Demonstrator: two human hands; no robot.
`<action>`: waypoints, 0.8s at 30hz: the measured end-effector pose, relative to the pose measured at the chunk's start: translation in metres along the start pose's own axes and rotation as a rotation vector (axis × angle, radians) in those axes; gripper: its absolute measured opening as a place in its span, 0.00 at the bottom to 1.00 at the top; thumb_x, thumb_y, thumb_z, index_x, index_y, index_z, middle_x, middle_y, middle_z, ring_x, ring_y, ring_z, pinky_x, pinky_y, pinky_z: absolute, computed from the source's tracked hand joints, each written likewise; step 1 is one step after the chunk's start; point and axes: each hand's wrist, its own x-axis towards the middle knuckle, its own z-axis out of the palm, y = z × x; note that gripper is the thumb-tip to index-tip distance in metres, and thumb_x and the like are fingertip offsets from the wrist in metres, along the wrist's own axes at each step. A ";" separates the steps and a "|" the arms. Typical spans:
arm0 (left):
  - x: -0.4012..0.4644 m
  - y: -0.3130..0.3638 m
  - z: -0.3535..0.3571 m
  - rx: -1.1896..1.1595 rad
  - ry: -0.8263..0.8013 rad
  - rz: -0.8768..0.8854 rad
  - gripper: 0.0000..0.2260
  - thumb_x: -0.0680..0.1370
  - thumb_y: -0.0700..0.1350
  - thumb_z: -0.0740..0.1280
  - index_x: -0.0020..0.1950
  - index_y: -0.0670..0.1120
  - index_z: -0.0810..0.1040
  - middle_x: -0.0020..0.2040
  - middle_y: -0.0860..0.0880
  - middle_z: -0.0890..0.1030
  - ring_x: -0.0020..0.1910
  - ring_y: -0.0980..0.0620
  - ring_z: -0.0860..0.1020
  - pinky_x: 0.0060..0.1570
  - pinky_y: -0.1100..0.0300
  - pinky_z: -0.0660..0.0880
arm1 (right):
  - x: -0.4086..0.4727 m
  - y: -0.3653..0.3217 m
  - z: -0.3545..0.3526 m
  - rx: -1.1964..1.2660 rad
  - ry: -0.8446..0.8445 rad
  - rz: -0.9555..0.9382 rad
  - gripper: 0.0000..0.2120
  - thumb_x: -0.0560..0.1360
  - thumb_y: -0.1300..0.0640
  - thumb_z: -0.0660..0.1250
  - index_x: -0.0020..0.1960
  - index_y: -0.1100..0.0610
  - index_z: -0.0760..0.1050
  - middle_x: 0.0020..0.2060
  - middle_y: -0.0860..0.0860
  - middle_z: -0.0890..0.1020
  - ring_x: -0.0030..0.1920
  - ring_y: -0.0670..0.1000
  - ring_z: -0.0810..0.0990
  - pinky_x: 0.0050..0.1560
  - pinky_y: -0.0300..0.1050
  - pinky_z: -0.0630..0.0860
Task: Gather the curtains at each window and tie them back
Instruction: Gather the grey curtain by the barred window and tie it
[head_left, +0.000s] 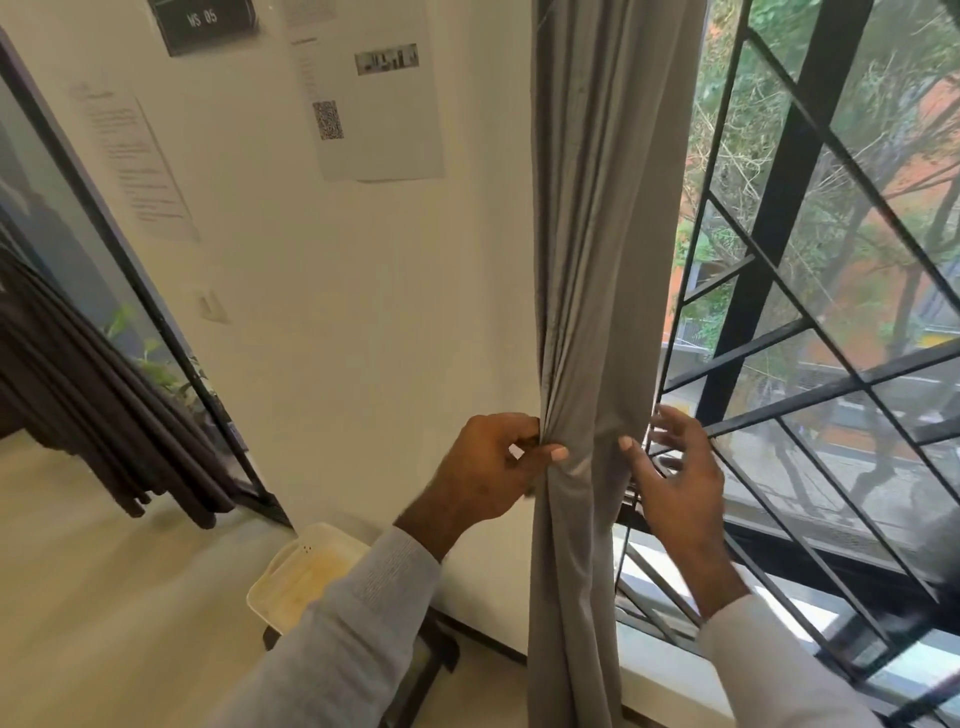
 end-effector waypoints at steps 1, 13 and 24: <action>0.000 -0.001 -0.001 0.027 0.015 0.008 0.06 0.81 0.48 0.76 0.44 0.53 0.85 0.38 0.55 0.83 0.40 0.52 0.82 0.39 0.52 0.83 | 0.003 -0.004 -0.001 -0.003 -0.048 -0.008 0.13 0.79 0.54 0.76 0.61 0.48 0.78 0.52 0.42 0.81 0.52 0.39 0.80 0.54 0.42 0.79; 0.002 0.006 0.018 0.051 0.045 -0.114 0.19 0.82 0.56 0.73 0.37 0.46 0.75 0.30 0.45 0.78 0.31 0.42 0.79 0.36 0.41 0.82 | -0.059 0.008 0.023 -0.305 -0.179 -0.538 0.21 0.83 0.53 0.66 0.72 0.62 0.78 0.57 0.56 0.81 0.50 0.52 0.83 0.46 0.47 0.86; 0.003 0.001 0.000 0.057 -0.024 -0.046 0.07 0.83 0.51 0.72 0.45 0.55 0.82 0.39 0.58 0.84 0.39 0.55 0.83 0.42 0.53 0.83 | -0.040 0.012 0.005 -0.077 -0.267 -0.387 0.12 0.83 0.62 0.65 0.62 0.51 0.81 0.58 0.48 0.80 0.59 0.44 0.80 0.54 0.43 0.82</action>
